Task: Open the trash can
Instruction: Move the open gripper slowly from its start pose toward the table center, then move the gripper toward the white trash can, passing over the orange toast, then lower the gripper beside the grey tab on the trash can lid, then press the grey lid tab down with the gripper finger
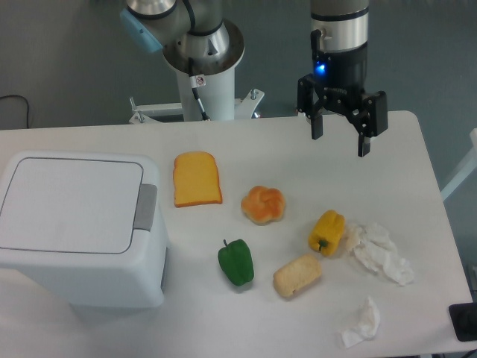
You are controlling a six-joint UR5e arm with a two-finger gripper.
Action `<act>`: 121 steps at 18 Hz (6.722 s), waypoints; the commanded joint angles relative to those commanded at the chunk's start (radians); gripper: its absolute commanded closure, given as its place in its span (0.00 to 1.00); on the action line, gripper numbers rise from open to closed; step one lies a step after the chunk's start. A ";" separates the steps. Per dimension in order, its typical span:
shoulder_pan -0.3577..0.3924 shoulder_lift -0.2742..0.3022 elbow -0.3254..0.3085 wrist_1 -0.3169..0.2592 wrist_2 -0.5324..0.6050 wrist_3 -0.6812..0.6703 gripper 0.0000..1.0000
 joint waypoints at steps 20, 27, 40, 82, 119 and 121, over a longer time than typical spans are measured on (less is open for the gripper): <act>-0.034 -0.012 0.017 0.008 0.002 -0.224 0.00; -0.066 -0.037 0.066 0.006 0.003 -0.420 0.00; -0.106 -0.071 0.115 0.020 -0.027 -0.610 0.00; -0.272 -0.074 0.090 0.018 -0.218 -1.284 0.00; -0.293 -0.129 0.071 0.020 -0.322 -1.309 0.00; -0.293 -0.130 0.071 0.021 -0.325 -1.309 0.00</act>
